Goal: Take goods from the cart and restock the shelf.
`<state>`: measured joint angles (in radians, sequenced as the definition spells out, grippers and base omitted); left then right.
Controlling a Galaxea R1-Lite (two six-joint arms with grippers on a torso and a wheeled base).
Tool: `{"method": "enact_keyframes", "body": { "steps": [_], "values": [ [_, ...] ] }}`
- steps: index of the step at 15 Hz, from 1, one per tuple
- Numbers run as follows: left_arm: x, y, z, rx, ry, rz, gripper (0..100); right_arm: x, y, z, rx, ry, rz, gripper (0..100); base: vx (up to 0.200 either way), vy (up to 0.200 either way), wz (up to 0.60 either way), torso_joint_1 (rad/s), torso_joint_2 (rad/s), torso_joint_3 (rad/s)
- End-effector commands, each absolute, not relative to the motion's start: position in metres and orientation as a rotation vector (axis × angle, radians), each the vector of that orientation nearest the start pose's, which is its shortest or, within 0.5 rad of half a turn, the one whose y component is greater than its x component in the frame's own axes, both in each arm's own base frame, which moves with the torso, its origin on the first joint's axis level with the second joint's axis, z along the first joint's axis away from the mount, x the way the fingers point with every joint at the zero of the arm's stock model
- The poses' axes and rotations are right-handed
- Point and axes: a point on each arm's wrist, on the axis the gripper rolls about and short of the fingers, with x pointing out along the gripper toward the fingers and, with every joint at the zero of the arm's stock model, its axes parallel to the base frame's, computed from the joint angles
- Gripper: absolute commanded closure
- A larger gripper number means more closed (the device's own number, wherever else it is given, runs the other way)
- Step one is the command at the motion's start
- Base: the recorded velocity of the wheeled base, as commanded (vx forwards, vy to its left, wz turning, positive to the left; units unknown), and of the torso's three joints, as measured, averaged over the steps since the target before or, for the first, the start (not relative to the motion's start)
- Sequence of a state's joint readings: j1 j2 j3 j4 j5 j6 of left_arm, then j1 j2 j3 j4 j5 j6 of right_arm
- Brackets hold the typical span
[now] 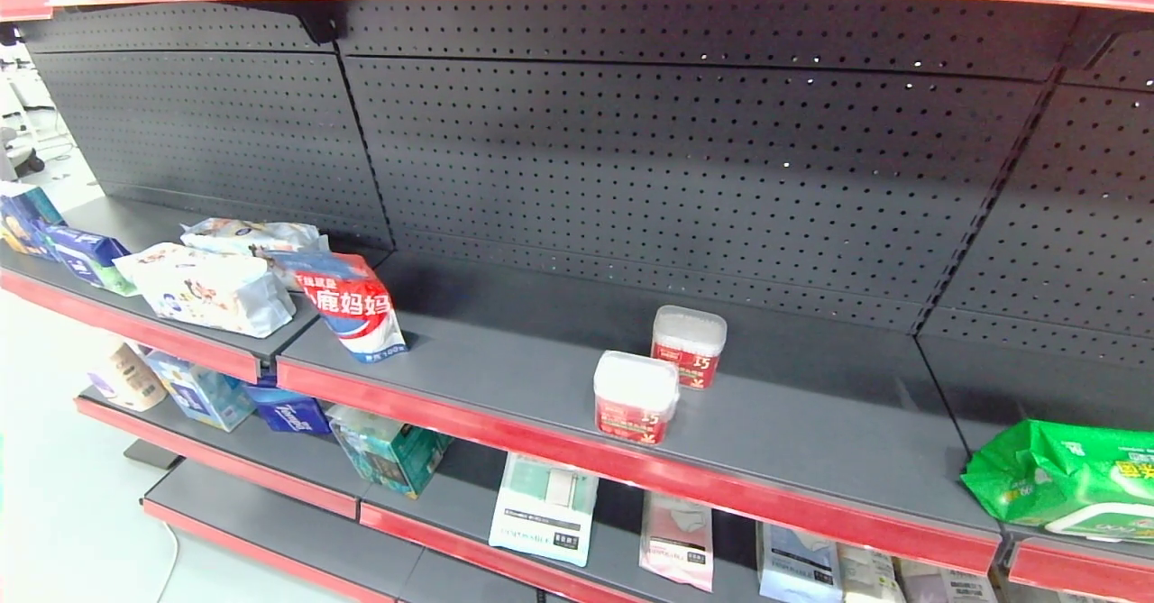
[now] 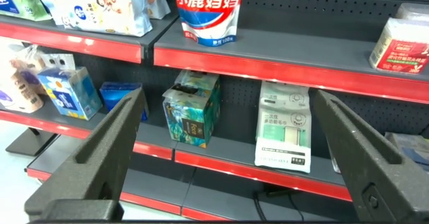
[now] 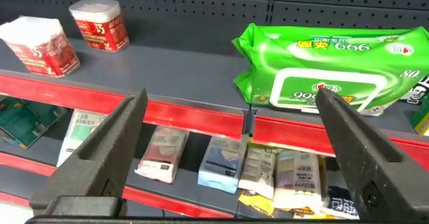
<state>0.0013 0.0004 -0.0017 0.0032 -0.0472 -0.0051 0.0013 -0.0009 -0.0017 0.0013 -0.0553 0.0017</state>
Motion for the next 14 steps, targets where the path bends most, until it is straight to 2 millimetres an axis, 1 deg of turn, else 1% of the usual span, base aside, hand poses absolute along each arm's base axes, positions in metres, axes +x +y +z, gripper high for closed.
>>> {"method": "enact_keyframes", "body": {
  "steps": [1,5,13,14],
  "values": [
    [-0.0229,-0.0011,0.0756,-0.006,0.002,-0.044,0,-0.0229,-0.0013,0.0757,0.002,0.0,-0.054,0,0.0,0.0,0.0,0.0,0.0,0.0],
    [-0.0229,-0.0011,0.0756,-0.003,0.002,-0.049,0,-0.0228,-0.0013,0.0758,-0.003,0.002,-0.054,0,0.0,0.0,0.0,0.0,0.0,0.0],
    [-0.0228,-0.0011,0.0756,-0.005,0.003,-0.051,0,-0.0228,-0.0011,0.0758,-0.005,0.002,-0.043,0,0.0,0.0,-0.6,0.005,0.0,0.004],
    [-0.0228,-0.0011,0.0756,-0.005,0.003,-0.051,0,-0.0229,-0.0011,0.0757,-0.003,0.0,-0.043,0,0.0,0.0,0.0,0.0,0.0,0.0]
  ]
}}
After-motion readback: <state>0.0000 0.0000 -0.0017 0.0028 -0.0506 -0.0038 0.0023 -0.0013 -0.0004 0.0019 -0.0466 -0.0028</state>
